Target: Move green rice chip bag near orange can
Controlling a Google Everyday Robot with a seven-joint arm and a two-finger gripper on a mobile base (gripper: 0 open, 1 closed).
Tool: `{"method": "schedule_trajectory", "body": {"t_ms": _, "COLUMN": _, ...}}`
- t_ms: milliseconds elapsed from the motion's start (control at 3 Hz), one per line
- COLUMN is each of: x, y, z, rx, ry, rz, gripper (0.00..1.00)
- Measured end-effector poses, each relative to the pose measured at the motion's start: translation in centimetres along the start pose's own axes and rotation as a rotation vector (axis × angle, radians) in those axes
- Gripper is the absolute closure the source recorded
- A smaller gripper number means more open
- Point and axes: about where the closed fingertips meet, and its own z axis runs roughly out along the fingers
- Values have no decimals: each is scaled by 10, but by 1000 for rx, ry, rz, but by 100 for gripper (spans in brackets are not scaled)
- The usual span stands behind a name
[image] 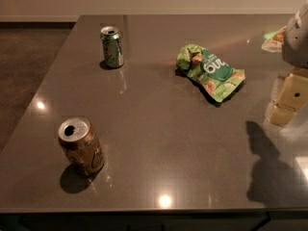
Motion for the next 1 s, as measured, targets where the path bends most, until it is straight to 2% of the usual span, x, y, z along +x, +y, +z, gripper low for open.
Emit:
{"method": "schedule_trajectory", "body": {"t_ms": 667, "x": -6, "y": -10, "z": 8, "rx": -13, "ry": -10, "rz": 30, "gripper": 0}}
{"method": "schedule_trajectory", "body": {"t_ms": 1000, "x": -18, "y": -40, "z": 27, "rx": -17, "ry": -36, "rz": 84, "gripper": 0}}
